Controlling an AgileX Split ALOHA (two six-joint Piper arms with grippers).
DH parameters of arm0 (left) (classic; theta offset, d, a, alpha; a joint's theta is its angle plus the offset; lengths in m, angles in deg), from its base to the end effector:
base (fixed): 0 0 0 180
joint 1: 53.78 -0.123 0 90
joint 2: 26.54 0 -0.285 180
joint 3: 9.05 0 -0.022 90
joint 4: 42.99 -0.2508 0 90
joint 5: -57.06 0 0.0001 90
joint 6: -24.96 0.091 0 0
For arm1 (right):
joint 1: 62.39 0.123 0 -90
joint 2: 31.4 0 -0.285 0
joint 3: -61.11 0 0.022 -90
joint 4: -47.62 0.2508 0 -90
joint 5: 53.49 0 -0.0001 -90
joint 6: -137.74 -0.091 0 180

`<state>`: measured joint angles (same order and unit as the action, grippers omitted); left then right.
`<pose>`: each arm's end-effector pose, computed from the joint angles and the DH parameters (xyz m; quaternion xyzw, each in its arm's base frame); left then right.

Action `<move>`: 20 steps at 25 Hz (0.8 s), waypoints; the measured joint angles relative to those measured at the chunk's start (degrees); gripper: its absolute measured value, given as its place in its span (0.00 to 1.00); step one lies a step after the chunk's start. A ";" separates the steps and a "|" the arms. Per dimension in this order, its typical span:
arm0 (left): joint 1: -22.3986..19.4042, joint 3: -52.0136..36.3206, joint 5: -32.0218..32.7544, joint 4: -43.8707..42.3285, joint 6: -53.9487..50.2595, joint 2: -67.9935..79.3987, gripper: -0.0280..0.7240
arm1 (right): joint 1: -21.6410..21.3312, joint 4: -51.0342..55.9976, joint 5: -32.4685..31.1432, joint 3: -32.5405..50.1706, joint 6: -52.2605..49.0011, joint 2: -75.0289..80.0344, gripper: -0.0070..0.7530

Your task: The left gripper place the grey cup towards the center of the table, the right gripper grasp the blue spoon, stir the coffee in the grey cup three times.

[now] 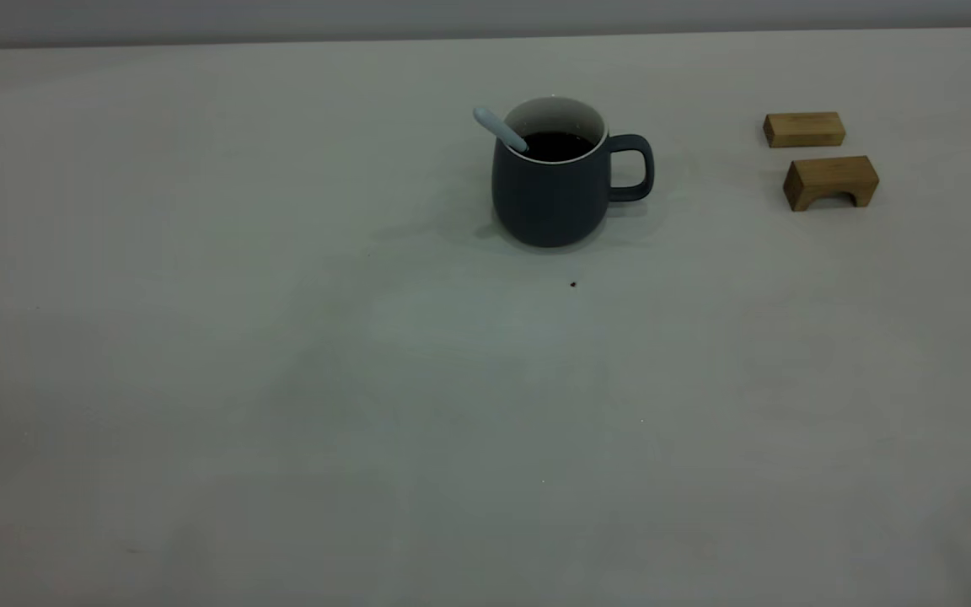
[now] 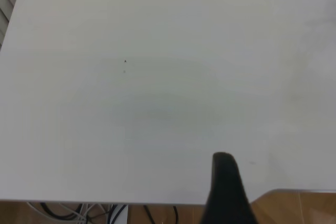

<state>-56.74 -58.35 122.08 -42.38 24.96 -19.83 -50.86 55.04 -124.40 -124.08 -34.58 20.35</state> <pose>-0.0094 -0.0014 0.2678 -0.0221 0.8702 0.0074 0.4922 0.0671 0.0250 0.4937 -0.1558 0.8388 0.0806 0.5155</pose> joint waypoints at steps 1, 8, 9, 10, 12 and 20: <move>0.00 0.00 0.00 0.00 0.00 0.00 0.82 | 0.00 -0.90 0.00 3.33 0.12 -3.65 0.31; 0.00 0.00 0.00 0.00 0.00 0.00 0.82 | 0.00 -4.67 0.00 30.69 0.17 -22.93 0.32; 0.00 0.00 0.00 0.00 0.00 0.00 0.82 | 0.00 -4.43 0.00 33.97 0.17 -24.67 0.32; 0.00 0.00 0.00 0.00 0.00 0.00 0.82 | 0.00 -4.20 0.00 37.67 0.17 -26.86 0.32; 0.00 0.00 0.00 0.00 0.00 0.00 0.82 | 0.00 -3.60 0.06 43.58 0.17 -31.67 0.32; 0.00 0.00 0.00 0.00 0.00 0.00 0.82 | -3.36 -2.29 3.27 53.20 0.23 -42.83 0.32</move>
<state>-56.74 -58.35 122.08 -42.38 24.96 -19.83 -54.21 52.75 -121.13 -70.89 -34.35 -22.48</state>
